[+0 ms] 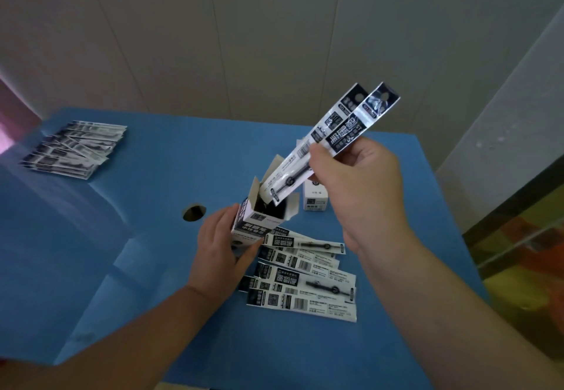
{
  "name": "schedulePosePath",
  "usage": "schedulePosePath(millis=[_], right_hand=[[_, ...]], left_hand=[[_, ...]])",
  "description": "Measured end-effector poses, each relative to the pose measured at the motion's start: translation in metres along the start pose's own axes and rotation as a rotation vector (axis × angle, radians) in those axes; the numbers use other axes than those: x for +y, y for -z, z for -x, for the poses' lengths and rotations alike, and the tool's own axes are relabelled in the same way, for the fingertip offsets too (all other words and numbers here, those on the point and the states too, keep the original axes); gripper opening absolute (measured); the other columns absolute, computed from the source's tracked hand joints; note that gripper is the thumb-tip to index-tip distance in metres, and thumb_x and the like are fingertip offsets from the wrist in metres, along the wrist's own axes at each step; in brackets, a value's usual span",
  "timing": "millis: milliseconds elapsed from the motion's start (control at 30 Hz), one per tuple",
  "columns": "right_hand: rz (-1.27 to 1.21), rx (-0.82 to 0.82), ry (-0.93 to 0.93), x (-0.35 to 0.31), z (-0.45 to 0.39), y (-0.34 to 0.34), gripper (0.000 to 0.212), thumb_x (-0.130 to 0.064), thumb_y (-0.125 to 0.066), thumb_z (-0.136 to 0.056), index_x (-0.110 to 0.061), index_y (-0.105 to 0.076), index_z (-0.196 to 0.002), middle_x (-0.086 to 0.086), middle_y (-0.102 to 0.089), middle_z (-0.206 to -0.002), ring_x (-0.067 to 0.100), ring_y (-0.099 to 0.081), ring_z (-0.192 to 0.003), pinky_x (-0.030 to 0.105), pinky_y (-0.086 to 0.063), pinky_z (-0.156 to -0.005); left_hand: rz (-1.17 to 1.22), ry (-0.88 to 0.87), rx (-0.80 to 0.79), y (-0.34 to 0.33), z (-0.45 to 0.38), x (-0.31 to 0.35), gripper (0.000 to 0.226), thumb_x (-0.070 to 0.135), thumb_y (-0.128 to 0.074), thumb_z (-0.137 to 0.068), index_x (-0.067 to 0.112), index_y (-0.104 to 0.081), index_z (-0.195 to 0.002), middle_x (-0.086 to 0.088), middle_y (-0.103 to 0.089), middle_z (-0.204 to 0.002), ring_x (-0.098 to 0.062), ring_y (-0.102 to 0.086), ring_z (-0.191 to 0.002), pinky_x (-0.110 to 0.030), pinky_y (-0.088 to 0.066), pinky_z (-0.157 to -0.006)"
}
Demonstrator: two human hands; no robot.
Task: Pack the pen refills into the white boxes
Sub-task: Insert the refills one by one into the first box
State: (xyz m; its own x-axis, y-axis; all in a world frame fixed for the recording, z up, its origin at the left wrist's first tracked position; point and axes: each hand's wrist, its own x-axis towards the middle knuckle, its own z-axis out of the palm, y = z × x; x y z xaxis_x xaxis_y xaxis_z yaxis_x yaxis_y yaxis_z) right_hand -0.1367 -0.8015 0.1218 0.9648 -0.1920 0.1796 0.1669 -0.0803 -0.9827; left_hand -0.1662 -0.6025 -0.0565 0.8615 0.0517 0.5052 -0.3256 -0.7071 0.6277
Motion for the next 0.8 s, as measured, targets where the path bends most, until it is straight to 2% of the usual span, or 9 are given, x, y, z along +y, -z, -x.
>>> schedulePosePath(millis=[100, 167, 233, 400, 467, 533, 667, 733, 800], right_hand=[[0.017, 0.007, -0.016, 0.005, 0.007, -0.007, 0.006, -0.024, -0.073, -0.085, -0.019, -0.075, -0.085, -0.006, -0.077, -0.078, 0.009, -0.074, -0.071, 0.036, -0.063, -0.063], [0.051, -0.032, -0.019, 0.012, 0.015, -0.013, 0.003, -0.023, -0.072, -0.085, -0.021, -0.073, -0.086, -0.012, -0.076, -0.075, 0.000, -0.070, -0.063, 0.018, -0.054, -0.052], [0.122, -0.092, -0.026, 0.017, 0.023, -0.018, 0.005, -0.026, -0.071, -0.084, -0.022, -0.069, -0.085, -0.013, -0.073, -0.072, -0.003, -0.065, -0.056, 0.011, -0.044, -0.046], [0.430, -0.301, -0.030, 0.018, 0.024, -0.025, 0.022, -0.042, -0.074, -0.083, -0.027, -0.062, -0.093, -0.014, -0.068, -0.079, -0.002, -0.065, -0.071, 0.018, -0.053, -0.057], [0.441, -0.378, -0.041, 0.013, 0.021, -0.019, 0.030, -0.052, -0.073, -0.082, -0.033, -0.061, -0.101, -0.018, -0.070, -0.086, -0.005, -0.065, -0.077, 0.021, -0.053, -0.065], [0.423, -0.406, -0.029, 0.007, 0.018, -0.012, 0.027, -0.058, -0.066, -0.084, -0.037, -0.062, -0.100, -0.023, -0.070, -0.088, -0.008, -0.064, -0.079, 0.019, -0.049, -0.065], [0.481, -0.393, 0.040, 0.002, 0.014, -0.007, 0.014, -0.043, -0.066, -0.090, -0.036, -0.062, -0.078, -0.024, -0.064, -0.064, -0.004, -0.058, -0.057, 0.010, -0.037, -0.044], [0.583, -0.402, 0.056, 0.005, 0.011, -0.012, 0.022, -0.040, -0.070, -0.088, -0.029, -0.060, -0.072, -0.016, -0.063, -0.060, 0.001, -0.057, -0.053, 0.013, -0.038, -0.044], [0.666, -0.445, 0.045, 0.008, 0.008, -0.018, 0.022, -0.042, -0.073, -0.084, -0.026, -0.062, -0.073, -0.009, -0.065, -0.065, 0.004, -0.060, -0.059, 0.028, -0.048, -0.051]], left_hand=[[-0.001, -0.007, 0.009, -0.001, -0.001, 0.000, 0.068, 0.042, -0.064, -0.091, 0.012, -0.041, -0.147, -0.020, -0.054, -0.138, -0.029, -0.045, -0.133, -0.060, -0.047, -0.109], [-0.006, 0.001, -0.001, -0.001, -0.001, 0.001, 0.070, 0.042, -0.064, -0.090, 0.007, -0.042, -0.147, -0.023, -0.055, -0.138, -0.031, -0.045, -0.133, -0.062, -0.047, -0.109], [-0.013, 0.018, -0.023, 0.000, 0.000, 0.001, 0.073, 0.043, -0.064, -0.090, -0.002, -0.047, -0.146, -0.024, -0.055, -0.139, -0.036, -0.047, -0.133, -0.065, -0.048, -0.108], [-0.043, 0.012, -0.016, -0.001, 0.000, 0.001, 0.073, 0.036, -0.071, -0.089, -0.011, -0.052, -0.141, -0.027, -0.057, -0.136, -0.036, -0.048, -0.131, -0.062, -0.046, -0.108], [-0.037, 0.035, -0.020, -0.002, 0.000, -0.001, 0.072, 0.020, -0.086, -0.086, -0.010, -0.052, -0.142, -0.025, -0.057, -0.137, -0.036, -0.049, -0.132, -0.064, -0.046, -0.110], [-0.032, 0.057, -0.025, -0.002, 0.001, -0.003, 0.075, 0.008, -0.089, -0.082, -0.008, -0.051, -0.144, -0.024, -0.056, -0.139, -0.038, -0.048, -0.134, -0.064, -0.045, -0.111], [-0.034, 0.017, -0.008, -0.003, 0.001, -0.007, 0.076, 0.007, -0.088, -0.082, -0.007, -0.049, -0.146, -0.023, -0.055, -0.140, -0.031, -0.044, -0.135, -0.057, -0.043, -0.113], [-0.035, -0.017, 0.004, -0.004, 0.001, -0.008, 0.077, 0.007, -0.089, -0.081, -0.006, -0.049, -0.145, -0.024, -0.056, -0.139, -0.026, -0.043, -0.135, -0.056, -0.042, -0.111], [-0.040, -0.030, 0.014, -0.005, 0.001, -0.008, 0.078, 0.007, -0.089, -0.080, -0.005, -0.048, -0.145, -0.024, -0.056, -0.138, -0.026, -0.043, -0.134, -0.056, -0.043, -0.110]])
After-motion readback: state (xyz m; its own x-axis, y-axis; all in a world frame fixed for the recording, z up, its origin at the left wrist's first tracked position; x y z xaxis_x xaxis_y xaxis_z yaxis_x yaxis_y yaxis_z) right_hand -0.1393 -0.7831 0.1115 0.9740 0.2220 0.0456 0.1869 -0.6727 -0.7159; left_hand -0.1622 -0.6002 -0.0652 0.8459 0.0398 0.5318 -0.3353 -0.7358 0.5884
